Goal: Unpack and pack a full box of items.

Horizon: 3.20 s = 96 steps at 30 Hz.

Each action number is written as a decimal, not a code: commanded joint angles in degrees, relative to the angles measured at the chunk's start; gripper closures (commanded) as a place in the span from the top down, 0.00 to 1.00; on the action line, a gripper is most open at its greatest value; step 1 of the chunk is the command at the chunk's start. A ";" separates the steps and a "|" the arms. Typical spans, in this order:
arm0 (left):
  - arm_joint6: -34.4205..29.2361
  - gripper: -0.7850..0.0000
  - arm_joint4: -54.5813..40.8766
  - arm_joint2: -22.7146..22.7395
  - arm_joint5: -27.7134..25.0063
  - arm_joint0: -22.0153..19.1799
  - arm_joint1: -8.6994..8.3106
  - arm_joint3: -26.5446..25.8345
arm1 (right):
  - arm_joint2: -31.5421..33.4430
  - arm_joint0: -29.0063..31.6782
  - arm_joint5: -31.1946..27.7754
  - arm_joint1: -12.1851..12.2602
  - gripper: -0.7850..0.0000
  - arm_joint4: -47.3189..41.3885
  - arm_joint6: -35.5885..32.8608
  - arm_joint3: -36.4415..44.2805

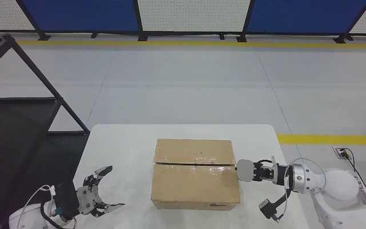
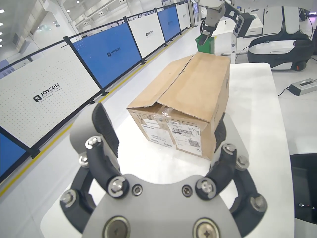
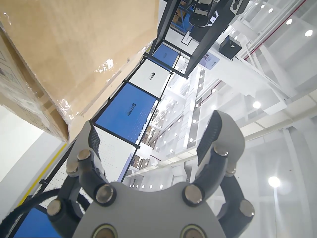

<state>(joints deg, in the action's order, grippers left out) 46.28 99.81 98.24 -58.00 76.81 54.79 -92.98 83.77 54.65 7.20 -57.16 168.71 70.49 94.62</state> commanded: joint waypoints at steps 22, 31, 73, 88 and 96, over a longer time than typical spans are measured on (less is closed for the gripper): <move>-7.72 1.00 -12.67 -4.25 0.00 -2.60 -2.04 4.62 | -2.03 -5.08 -5.48 1.22 1.00 -18.58 10.27 -15.69; -7.53 1.00 -12.58 -4.48 0.00 -2.62 -2.23 4.75 | -3.27 -7.01 -6.60 1.78 1.00 -15.30 10.10 -16.16; -10.24 1.00 -14.87 -4.26 2.24 -0.94 -2.30 2.70 | -15.30 -14.88 -1.14 1.35 1.00 -23.39 13.29 -27.40; -10.24 1.00 -14.87 -4.26 2.24 -0.94 -2.30 2.70 | -20.87 -17.98 0.35 1.04 1.00 -38.89 17.52 -29.71; -10.24 1.00 -14.87 -4.26 2.24 -0.94 -2.30 2.70 | -25.46 -17.78 1.49 4.29 1.00 -41.59 17.52 -25.10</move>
<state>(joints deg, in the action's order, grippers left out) 36.04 84.94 93.97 -55.76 75.87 52.49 -90.28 58.87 36.83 8.44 -53.41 127.14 88.00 68.96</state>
